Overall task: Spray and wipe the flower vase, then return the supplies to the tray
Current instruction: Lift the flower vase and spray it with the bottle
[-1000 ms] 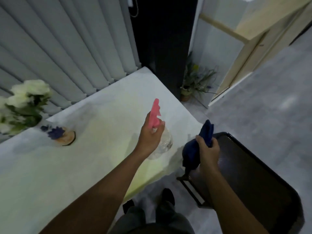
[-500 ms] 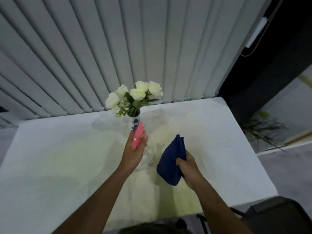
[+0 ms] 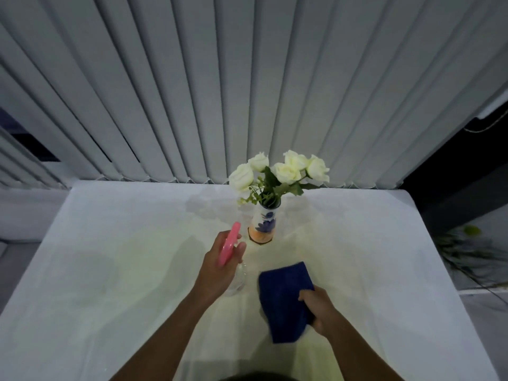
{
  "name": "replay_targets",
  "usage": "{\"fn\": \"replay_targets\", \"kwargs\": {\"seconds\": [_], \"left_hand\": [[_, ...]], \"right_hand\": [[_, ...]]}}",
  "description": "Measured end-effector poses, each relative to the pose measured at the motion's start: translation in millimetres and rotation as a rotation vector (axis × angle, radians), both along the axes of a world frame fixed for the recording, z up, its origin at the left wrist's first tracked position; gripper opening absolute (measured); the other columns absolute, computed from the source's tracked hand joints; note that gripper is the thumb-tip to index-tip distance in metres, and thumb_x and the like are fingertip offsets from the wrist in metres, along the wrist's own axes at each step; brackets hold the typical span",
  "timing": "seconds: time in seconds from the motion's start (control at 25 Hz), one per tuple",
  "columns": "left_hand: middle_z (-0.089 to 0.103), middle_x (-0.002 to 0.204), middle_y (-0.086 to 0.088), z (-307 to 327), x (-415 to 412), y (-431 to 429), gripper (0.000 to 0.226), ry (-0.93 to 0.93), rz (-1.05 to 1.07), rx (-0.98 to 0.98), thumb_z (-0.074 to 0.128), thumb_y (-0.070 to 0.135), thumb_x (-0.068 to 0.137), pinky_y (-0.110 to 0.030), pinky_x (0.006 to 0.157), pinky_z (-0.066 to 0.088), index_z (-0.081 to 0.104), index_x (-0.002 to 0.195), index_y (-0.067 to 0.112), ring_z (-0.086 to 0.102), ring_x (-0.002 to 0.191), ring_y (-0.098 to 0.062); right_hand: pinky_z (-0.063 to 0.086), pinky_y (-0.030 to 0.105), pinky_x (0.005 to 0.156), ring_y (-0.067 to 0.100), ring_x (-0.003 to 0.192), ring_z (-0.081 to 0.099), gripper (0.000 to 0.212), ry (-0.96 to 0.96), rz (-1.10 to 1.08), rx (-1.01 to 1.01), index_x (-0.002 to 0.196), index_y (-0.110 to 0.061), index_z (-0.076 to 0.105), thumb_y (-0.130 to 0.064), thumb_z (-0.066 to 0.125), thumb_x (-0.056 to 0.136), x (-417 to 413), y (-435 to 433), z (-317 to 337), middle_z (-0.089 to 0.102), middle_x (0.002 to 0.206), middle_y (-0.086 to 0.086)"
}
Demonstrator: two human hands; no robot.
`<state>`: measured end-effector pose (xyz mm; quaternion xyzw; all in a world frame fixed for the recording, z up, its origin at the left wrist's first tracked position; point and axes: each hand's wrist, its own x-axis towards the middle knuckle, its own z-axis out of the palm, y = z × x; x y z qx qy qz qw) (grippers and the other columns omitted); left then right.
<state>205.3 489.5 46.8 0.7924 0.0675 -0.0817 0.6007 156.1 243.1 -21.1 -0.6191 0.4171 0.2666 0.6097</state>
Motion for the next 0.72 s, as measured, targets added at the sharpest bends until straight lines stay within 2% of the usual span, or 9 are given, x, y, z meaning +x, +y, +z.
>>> {"fn": "replay_targets", "kwargs": {"seconds": [0.04, 0.12, 0.24, 0.32, 0.4, 0.48, 0.6, 0.68, 0.72], "left_hand": [[0.072, 0.086, 0.011, -0.7, -1.1, -0.2, 0.019, -0.001, -0.004, 0.000, 0.061, 0.044, 0.096, -0.032, 0.079, 0.058, 0.057, 0.114, 0.039, 0.072, 0.079, -0.010], [0.071, 0.090, 0.016, -2.2, -2.1, -1.9, 0.018, -0.002, 0.012, -0.002, 0.060, 0.047, 0.094, -0.033, 0.080, 0.058, 0.057, 0.111, 0.042, 0.072, 0.079, -0.008], [0.072, 0.091, 0.011, -4.8, -3.8, -7.1, 0.018, -0.008, 0.033, 0.008, 0.062, 0.041, 0.097, -0.035, 0.081, 0.058, 0.059, 0.114, 0.038, 0.073, 0.082, -0.010], [0.073, 0.093, 0.009, -7.1, -5.4, -9.0, 0.021, -0.009, 0.043, 0.003, 0.063, 0.037, 0.097, -0.034, 0.080, 0.058, 0.060, 0.117, 0.032, 0.073, 0.082, -0.011], [0.073, 0.093, 0.009, -8.4, -7.7, -9.1, 0.024, -0.003, 0.040, 0.005, 0.063, 0.039, 0.097, -0.028, 0.078, 0.055, 0.062, 0.119, 0.031, 0.072, 0.082, -0.009], [0.072, 0.090, 0.010, -6.8, -10.5, -8.8, 0.024, 0.000, 0.022, 0.020, 0.063, 0.039, 0.097, -0.022, 0.076, 0.051, 0.063, 0.120, 0.030, 0.071, 0.081, -0.005], [0.072, 0.082, 0.015, -6.2, -13.0, -7.3, 0.019, -0.013, 0.004, 0.030, 0.062, 0.038, 0.097, -0.016, 0.073, 0.050, 0.064, 0.115, 0.031, 0.070, 0.078, -0.003], [0.071, 0.079, 0.017, -5.8, -13.6, -5.5, 0.017, -0.037, -0.010, 0.041, 0.062, 0.039, 0.097, -0.016, 0.072, 0.051, 0.064, 0.113, 0.033, 0.070, 0.076, -0.004], [0.071, 0.079, 0.015, -5.1, -13.3, -4.2, 0.015, -0.049, -0.019, 0.044, 0.062, 0.039, 0.097, -0.016, 0.072, 0.051, 0.064, 0.111, 0.034, 0.070, 0.076, -0.006]], "right_hand": [[0.058, 0.045, 0.076, 0.039, 0.092, 0.067, 0.028, 0.010, 0.059, -0.113, 0.103, 0.000, 0.067, -0.003, 0.051, 0.080, -1.1, -2.1, 0.8, 0.071, 0.101, 0.024], [0.053, 0.036, 0.067, 0.031, 0.087, 0.067, 0.040, 0.022, 0.318, -0.393, 0.108, -0.001, 0.062, -0.021, 0.059, 0.073, 6.8, -6.3, 8.8, 0.069, 0.101, 0.018], [0.049, 0.036, 0.086, 0.032, 0.119, 0.053, 0.061, -0.173, 0.489, -0.704, 0.137, -0.010, 0.044, -0.024, 0.067, 0.083, 37.7, 1.6, 31.9, 0.051, 0.131, 0.013], [0.045, 0.031, 0.090, 0.024, 0.123, 0.051, 0.067, -0.444, 0.410, -0.624, 0.144, -0.016, 0.043, -0.025, 0.074, 0.085, 71.0, 18.7, 55.7, 0.050, 0.137, 0.007], [0.041, 0.024, 0.089, 0.012, 0.117, 0.051, 0.071, -0.578, 0.386, -0.457, 0.144, -0.020, 0.045, -0.028, 0.080, 0.083, 102.6, 39.4, 81.6, 0.052, 0.130, -0.005], [0.042, 0.012, 0.079, 0.005, 0.105, 0.053, 0.064, -0.597, 0.409, -0.364, 0.140, -0.019, 0.051, -0.026, 0.080, 0.084, 121.7, 53.6, 99.1, 0.052, 0.122, -0.009], [0.042, -0.001, 0.049, -0.014, 0.068, 0.064, 0.047, -0.622, 0.342, -0.281, 0.130, -0.006, 0.060, -0.014, 0.078, 0.087, 134.1, 59.5, 103.7, 0.060, 0.116, 0.002], [0.043, 0.000, 0.048, -0.021, 0.060, 0.062, 0.042, -0.637, 0.307, -0.289, 0.123, 0.000, 0.064, -0.011, 0.080, 0.086, 139.4, 59.2, 99.6, 0.064, 0.117, 0.008], [0.046, 0.002, 0.052, -0.018, 0.066, 0.065, 0.042, -0.648, 0.311, -0.301, 0.120, 0.000, 0.066, -0.013, 0.082, 0.084, 140.5, 59.3, 99.5, 0.066, 0.119, 0.009]]}}
